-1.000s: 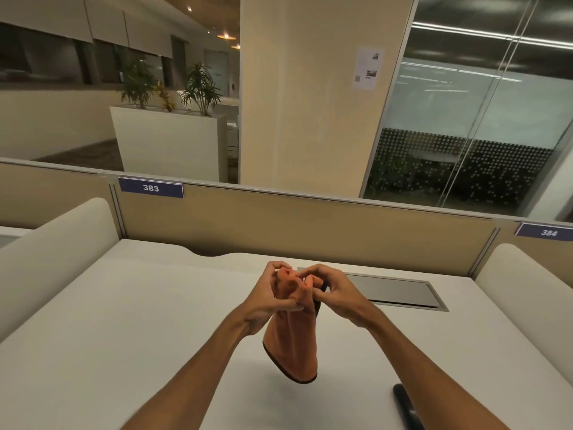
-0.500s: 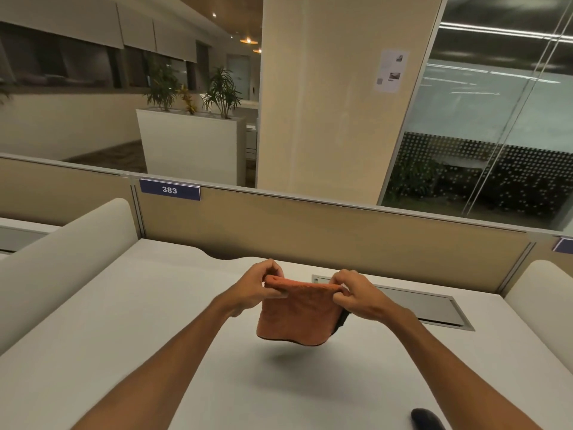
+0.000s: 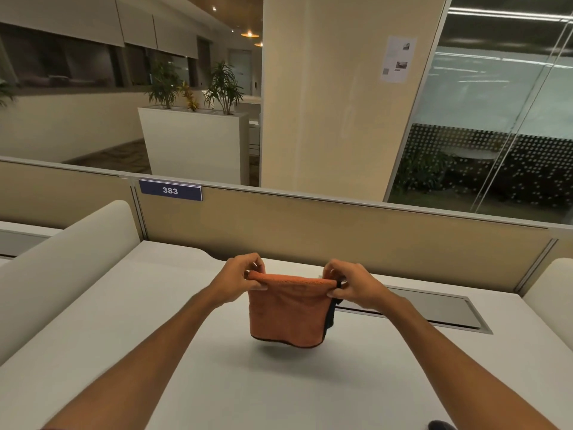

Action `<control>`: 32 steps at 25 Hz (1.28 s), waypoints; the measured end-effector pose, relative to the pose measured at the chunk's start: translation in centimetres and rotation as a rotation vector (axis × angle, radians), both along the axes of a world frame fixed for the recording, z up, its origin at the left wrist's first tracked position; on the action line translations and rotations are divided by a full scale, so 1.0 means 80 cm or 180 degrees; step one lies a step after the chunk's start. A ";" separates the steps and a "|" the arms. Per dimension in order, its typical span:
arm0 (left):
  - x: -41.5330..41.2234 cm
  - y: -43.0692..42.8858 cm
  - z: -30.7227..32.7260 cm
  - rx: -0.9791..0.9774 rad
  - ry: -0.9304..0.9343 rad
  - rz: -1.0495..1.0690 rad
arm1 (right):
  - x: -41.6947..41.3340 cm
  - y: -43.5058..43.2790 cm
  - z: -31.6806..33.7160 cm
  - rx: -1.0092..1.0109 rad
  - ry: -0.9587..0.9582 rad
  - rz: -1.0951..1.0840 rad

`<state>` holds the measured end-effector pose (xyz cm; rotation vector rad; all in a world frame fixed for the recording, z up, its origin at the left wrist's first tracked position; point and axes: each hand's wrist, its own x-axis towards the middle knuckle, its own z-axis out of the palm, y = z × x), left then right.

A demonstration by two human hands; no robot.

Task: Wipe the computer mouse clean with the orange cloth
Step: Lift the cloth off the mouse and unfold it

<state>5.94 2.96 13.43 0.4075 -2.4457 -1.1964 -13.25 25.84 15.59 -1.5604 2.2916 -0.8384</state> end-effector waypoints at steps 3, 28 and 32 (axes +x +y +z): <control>-0.001 -0.027 0.008 0.0065 -0.0247 -0.0219 | -0.013 -0.014 -0.002 -0.0093 -0.0261 -0.0054; -0.174 -0.131 -0.199 -0.0429 -0.1373 0.1067 | -0.105 -0.191 -0.182 0.0921 0.0030 -0.1203; -0.162 -0.105 -0.173 -0.0933 -0.1193 0.1172 | -0.091 -0.171 -0.166 0.0820 0.0507 -0.1437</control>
